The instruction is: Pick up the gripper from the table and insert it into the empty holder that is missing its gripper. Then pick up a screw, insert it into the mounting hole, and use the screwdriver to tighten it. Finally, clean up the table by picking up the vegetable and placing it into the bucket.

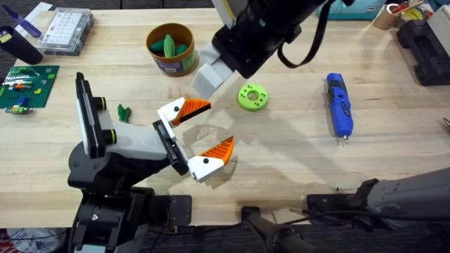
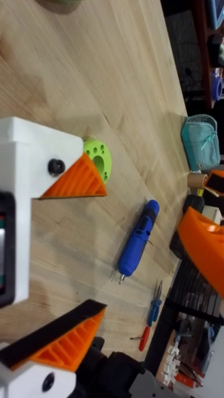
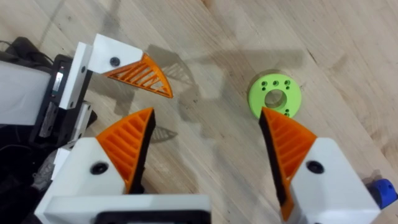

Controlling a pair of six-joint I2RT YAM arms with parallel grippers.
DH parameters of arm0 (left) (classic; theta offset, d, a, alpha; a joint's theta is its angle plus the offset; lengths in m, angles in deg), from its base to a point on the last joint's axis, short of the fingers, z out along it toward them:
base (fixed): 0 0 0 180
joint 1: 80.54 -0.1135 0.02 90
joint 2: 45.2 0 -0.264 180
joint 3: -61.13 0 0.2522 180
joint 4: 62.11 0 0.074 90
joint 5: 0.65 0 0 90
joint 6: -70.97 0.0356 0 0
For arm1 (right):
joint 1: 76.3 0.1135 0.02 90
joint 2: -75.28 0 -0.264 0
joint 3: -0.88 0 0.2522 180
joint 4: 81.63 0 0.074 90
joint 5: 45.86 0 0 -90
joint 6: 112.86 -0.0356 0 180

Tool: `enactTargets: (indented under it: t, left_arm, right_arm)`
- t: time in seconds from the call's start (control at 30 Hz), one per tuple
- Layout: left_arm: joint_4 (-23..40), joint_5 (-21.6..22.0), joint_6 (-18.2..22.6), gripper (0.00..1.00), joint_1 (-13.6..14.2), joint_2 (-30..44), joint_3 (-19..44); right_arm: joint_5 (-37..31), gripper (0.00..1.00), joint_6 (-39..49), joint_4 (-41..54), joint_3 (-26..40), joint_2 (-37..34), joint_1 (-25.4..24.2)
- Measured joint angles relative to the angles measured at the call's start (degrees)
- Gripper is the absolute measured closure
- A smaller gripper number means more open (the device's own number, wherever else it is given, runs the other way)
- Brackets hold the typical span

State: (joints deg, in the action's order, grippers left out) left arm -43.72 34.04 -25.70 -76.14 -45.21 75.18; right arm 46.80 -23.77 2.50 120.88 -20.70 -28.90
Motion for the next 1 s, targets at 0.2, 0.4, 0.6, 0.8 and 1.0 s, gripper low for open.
enactTargets:
  t: [0.2,0.4,0.6,0.8,1.0]
  left_arm:
    - [0.02,-0.02,-0.04,0.013,0.0,0.02,0.0]
    - [0.02,-0.02,-0.04,0.013,0.0,0.02,0.0]
    - [0.02,-0.02,-0.04,0.013,0.0,0.02,0.0]
    - [0.04,-0.02,-0.04,0.013,0.0,0.02,0.0]
    - [0.33,-0.22,-0.06,0.013,0.0,0.02,0.02]
  right_arm:
    - [0.0,0.008,0.02,0.41,0.0,-0.02,0.0]
    - [0.0,0.008,0.02,0.39,0.0,-0.02,0.0]
    - [0.0,0.008,0.04,0.53,0.0,-0.02,0.0]
    - [0.0,0.007,0.04,1.62,0.0,-0.02,0.0]
    - [0.0,0.006,0.04,1.68,0.0,-0.02,0.0]
